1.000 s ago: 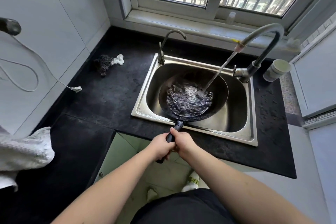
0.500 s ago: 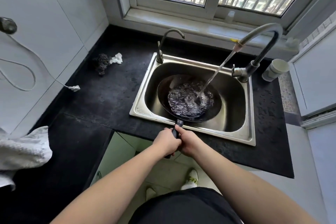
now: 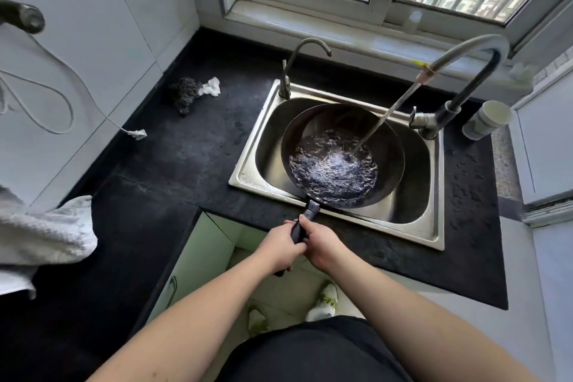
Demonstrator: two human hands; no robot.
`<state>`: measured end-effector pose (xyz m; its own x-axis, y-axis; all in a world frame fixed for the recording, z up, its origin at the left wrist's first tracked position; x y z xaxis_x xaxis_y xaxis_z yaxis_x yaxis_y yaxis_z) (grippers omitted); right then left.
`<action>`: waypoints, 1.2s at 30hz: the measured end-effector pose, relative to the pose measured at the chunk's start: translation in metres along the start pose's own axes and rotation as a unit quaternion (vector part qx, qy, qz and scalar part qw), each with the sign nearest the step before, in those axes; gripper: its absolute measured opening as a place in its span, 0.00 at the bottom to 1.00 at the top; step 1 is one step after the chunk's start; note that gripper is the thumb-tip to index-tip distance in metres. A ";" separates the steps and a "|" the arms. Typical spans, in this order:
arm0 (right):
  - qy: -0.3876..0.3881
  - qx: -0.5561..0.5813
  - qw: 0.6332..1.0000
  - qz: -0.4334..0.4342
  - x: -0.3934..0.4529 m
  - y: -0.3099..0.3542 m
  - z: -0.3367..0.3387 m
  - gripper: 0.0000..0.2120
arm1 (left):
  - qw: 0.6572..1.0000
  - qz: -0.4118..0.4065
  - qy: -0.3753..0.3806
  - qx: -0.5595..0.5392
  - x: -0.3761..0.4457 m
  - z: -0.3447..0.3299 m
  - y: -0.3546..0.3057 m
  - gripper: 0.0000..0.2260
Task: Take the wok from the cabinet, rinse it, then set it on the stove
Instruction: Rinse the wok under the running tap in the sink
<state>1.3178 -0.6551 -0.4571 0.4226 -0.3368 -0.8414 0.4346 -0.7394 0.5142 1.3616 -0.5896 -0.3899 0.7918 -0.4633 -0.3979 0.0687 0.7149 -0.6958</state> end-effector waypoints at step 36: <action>0.027 -0.008 1.000 -0.003 -0.012 0.009 0.005 0.18 | 0.999 0.029 -0.023 -0.002 -0.004 -0.002 -0.018 0.06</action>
<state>1.3125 -0.6607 -0.4438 0.4619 -0.3003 -0.8346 0.4504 -0.7312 0.5123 1.3559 -0.6014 -0.3771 0.8209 -0.3976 -0.4099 0.0203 0.7377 -0.6749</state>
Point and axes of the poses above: each hand's wrist, its own x-axis towards the middle knuckle, its own z-axis out of the back of the hand, y = z × x, the point moved 10 cm from there along x, towards the middle knuckle, and after that the axes turned 13 degrees about -y, right-handed, at the moved point
